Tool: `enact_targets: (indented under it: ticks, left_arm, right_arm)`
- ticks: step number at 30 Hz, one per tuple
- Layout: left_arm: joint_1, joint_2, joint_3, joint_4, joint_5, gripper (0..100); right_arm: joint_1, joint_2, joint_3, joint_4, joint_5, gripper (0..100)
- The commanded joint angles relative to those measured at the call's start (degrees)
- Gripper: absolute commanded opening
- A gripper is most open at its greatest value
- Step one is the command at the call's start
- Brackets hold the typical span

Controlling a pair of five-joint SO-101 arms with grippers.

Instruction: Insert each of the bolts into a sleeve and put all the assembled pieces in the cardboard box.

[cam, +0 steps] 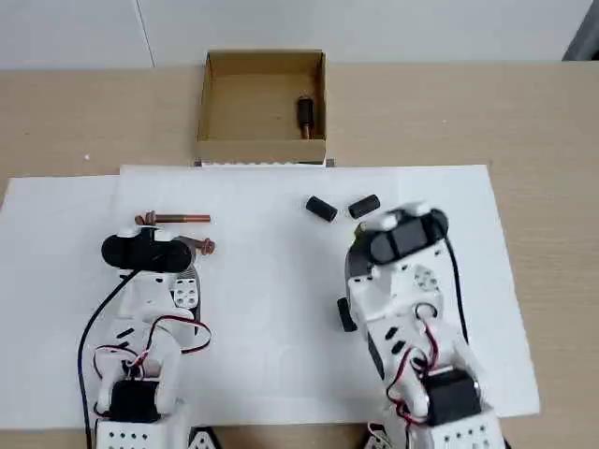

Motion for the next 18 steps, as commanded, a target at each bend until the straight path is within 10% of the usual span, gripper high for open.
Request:
enact_targets:
  ticks: [1,18]
  left_arm:
    - [0.1,-0.4,0.7,0.1,0.6,1]
    - [0.1,-0.4,0.8,2.2,0.5,1]
  right_arm:
    - [0.4,12.5,-10.4,-3.6,-1.2,0.4]
    - [0.5,69.3,-54.3,-23.3,2.4,0.4]
